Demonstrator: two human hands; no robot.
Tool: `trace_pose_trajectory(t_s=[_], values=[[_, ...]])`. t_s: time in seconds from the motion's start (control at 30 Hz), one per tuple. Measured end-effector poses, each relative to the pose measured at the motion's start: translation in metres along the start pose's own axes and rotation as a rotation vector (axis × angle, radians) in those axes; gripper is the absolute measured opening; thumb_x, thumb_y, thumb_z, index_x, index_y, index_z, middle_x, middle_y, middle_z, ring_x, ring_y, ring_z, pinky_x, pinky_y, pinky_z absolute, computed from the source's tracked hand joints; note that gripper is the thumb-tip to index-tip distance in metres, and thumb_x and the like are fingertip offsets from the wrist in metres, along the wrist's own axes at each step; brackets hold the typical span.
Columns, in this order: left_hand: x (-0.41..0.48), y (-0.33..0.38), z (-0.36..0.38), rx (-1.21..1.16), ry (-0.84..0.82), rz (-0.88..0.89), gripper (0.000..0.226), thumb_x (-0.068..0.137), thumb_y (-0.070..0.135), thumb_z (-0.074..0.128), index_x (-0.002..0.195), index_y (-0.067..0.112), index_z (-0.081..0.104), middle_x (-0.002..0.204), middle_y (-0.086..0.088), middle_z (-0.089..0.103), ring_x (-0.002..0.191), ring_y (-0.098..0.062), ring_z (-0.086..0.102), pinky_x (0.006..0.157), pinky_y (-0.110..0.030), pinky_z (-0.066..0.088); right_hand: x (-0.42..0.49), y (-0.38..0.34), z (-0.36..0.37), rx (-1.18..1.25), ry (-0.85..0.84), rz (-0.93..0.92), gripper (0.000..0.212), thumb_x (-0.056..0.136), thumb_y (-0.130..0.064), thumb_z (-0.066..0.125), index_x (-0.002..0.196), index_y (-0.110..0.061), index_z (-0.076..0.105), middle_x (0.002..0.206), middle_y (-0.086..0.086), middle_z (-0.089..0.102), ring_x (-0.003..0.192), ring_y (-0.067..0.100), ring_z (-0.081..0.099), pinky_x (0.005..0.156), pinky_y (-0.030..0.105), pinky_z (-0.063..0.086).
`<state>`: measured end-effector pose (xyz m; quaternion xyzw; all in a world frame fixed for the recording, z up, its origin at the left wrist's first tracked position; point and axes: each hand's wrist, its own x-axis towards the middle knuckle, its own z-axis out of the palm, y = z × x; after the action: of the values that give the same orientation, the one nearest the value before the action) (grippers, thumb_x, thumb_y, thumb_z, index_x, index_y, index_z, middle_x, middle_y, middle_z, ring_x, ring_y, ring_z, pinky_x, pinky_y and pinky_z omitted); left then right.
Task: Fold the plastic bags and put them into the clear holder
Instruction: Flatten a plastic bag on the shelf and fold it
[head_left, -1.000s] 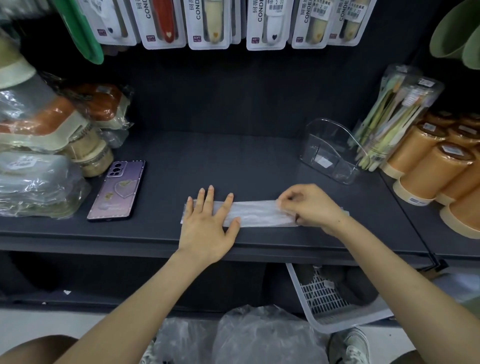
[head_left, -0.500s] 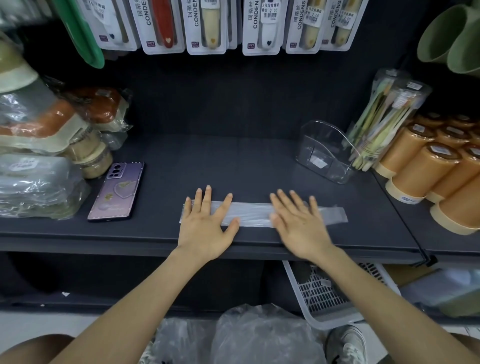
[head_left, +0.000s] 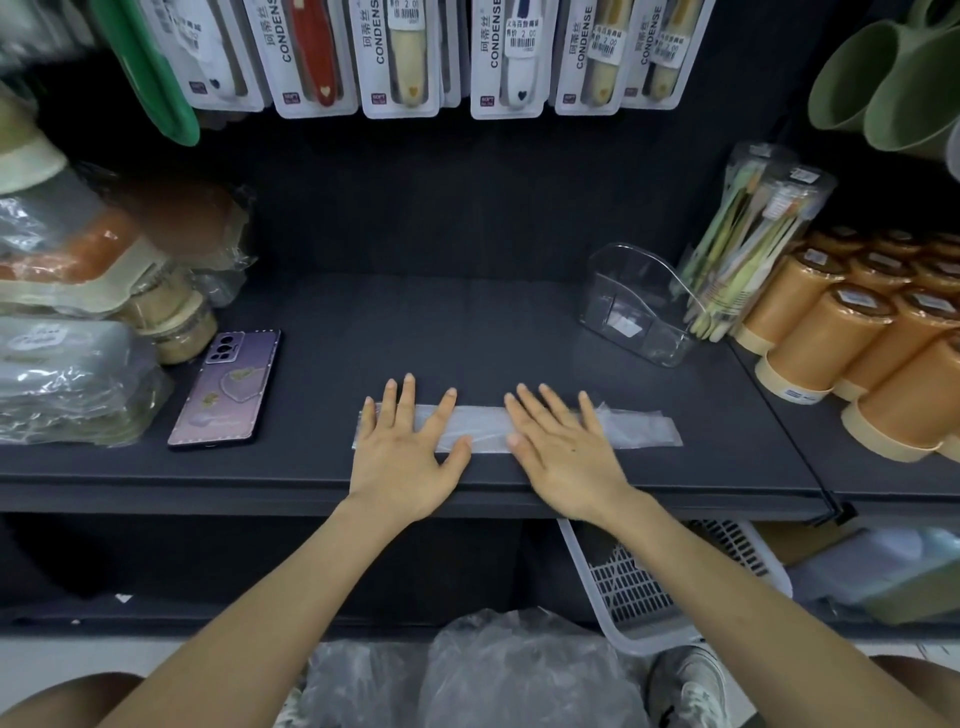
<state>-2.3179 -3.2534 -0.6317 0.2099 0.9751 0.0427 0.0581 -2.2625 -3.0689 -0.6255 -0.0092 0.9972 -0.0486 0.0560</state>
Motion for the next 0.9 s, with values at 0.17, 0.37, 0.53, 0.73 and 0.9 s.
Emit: trace_pose_trajectory(t_s=[0.17, 0.37, 0.53, 0.73, 0.9], values=[[0.0, 0.0, -0.002, 0.001, -0.008, 0.004, 0.063, 0.094, 0.063, 0.008, 0.151, 0.039, -0.009, 0.16, -0.011, -0.016, 0.147, -0.025, -0.017, 0.119, -0.042, -0.011, -0.014, 0.038, -0.016, 0.015, 0.208, 0.145, 0.086, 0.084, -0.056, -0.008, 0.149, -0.017, 0.032, 0.155, 0.006, 0.031, 0.144, 0.025, 0.025, 0.118, 0.048, 0.002], [0.009, -0.008, -0.008, -0.115, -0.005, 0.019, 0.079, 0.092, 0.066, 0.027, 0.153, 0.03, -0.009, 0.161, -0.013, -0.01, 0.148, -0.027, -0.014, 0.117, -0.039, -0.013, -0.021, 0.06, -0.026, 0.052, 0.219, 0.286, 0.03, 0.088, -0.048, 0.058, 0.102, -0.023, 0.068, 0.108, 0.001, 0.059, 0.107, 0.026, 0.052, 0.09, 0.036, 0.034], [0.005, 0.012, -0.016, -0.264, 0.39, 0.121, 0.048, 0.076, 0.038, 0.064, 0.118, 0.014, 0.067, 0.13, -0.017, 0.056, 0.12, -0.042, 0.051, 0.108, -0.051, 0.03, -0.021, 0.057, -0.03, 0.174, 0.203, 0.25, 0.024, 0.086, -0.035, 0.064, 0.066, -0.025, 0.057, 0.094, -0.002, 0.06, 0.098, 0.024, 0.054, 0.082, 0.032, 0.033], [-0.007, 0.051, 0.0, -0.415, 0.264, 0.389, 0.055, 0.075, 0.056, 0.05, 0.103, 0.015, 0.072, 0.103, 0.002, 0.063, 0.098, -0.021, 0.056, 0.091, -0.025, 0.038, -0.032, 0.049, -0.044, 0.465, 0.1, 0.287, 0.019, 0.086, -0.022, 0.064, 0.071, -0.014, 0.055, 0.073, -0.001, 0.058, 0.072, 0.018, 0.056, 0.059, 0.027, 0.039], [-0.004, 0.054, 0.006, -0.379, 0.307, 0.388, 0.057, 0.073, 0.061, 0.053, 0.109, 0.02, 0.069, 0.099, 0.003, 0.061, 0.094, -0.02, 0.056, 0.086, -0.034, 0.045, -0.029, 0.039, -0.074, 1.273, -0.19, 0.485, 0.013, 0.091, -0.01, 0.061, 0.081, -0.003, 0.058, 0.059, 0.008, 0.06, 0.043, 0.011, 0.052, 0.038, 0.02, 0.04]])
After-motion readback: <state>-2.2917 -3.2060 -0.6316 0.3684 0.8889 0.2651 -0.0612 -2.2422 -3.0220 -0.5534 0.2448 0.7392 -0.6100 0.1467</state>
